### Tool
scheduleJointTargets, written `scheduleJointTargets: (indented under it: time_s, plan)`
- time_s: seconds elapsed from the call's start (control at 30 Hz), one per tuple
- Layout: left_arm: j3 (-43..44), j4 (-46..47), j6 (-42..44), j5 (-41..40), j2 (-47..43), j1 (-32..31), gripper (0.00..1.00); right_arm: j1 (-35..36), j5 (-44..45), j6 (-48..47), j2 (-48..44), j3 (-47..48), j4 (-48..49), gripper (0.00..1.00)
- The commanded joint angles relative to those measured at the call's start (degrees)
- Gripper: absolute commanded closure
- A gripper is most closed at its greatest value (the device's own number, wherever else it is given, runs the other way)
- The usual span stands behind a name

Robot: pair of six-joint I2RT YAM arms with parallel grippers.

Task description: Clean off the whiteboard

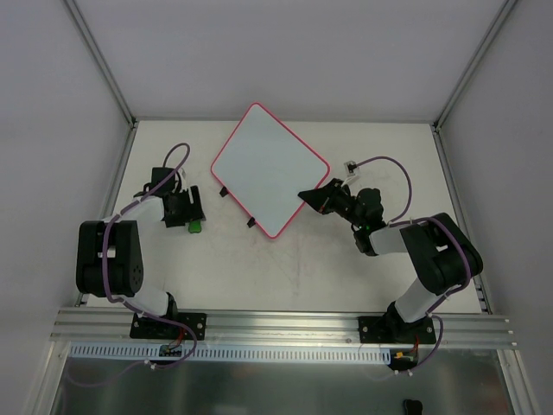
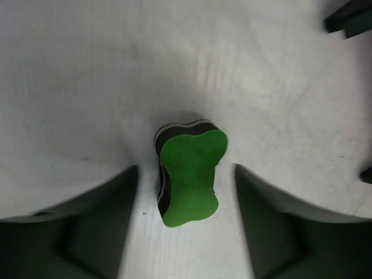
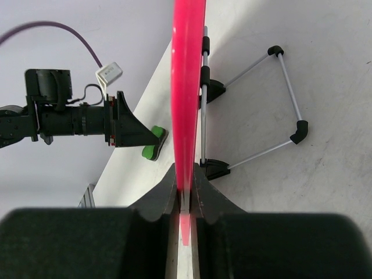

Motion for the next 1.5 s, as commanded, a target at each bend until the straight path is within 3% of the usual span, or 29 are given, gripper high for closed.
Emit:
scheduleJointTargets:
  time_s: [0.0,0.33,0.4,0.73,0.77,0.8,0.9,1.3,1.47]
  plan:
    - [1.35,-1.20,0.74,-0.87,-0.75,0.00,0.01,1.11,-4.52,0.64,-0.94,2.34,17.68,0.90]
    - [-1.19,-0.06,-1.27,-6.22,-7.16,0.00,0.01,1.02,-4.26,0.47,-1.11,2.25,17.67,0.86]
    - [-2.07,1.00,-1.36,-6.49,-9.70,0.00,0.01,0.93,-4.17,0.47,-1.20,2.08,17.67,0.76]
    - [-5.77,4.78,-1.54,-5.97,-15.25,0.00,0.01,0.76,-3.90,0.64,-1.29,1.99,17.67,0.56]
    - [-5.77,4.87,-1.54,-6.14,-15.25,0.00,0.01,0.76,-3.99,0.47,-1.47,1.81,17.67,0.51]
    - [-5.85,4.87,-1.71,-6.14,-15.43,0.00,0.01,0.76,-3.82,0.38,-1.64,1.64,17.67,0.38]
    - [-6.12,5.04,-1.89,-6.14,-15.95,0.00,0.01,0.67,-2.94,-0.15,-2.34,0.59,17.67,0.26]
    - [-10.07,8.38,-3.55,-7.64,-24.12,0.00,0.01,-2.32,-0.92,1.35,-4.01,-2.67,17.67,0.11]
    - [-13.41,11.72,-4.96,-7.64,-30.10,0.00,0.01,-4.78,-0.65,1.61,-9.79,-6.44,17.59,0.06]
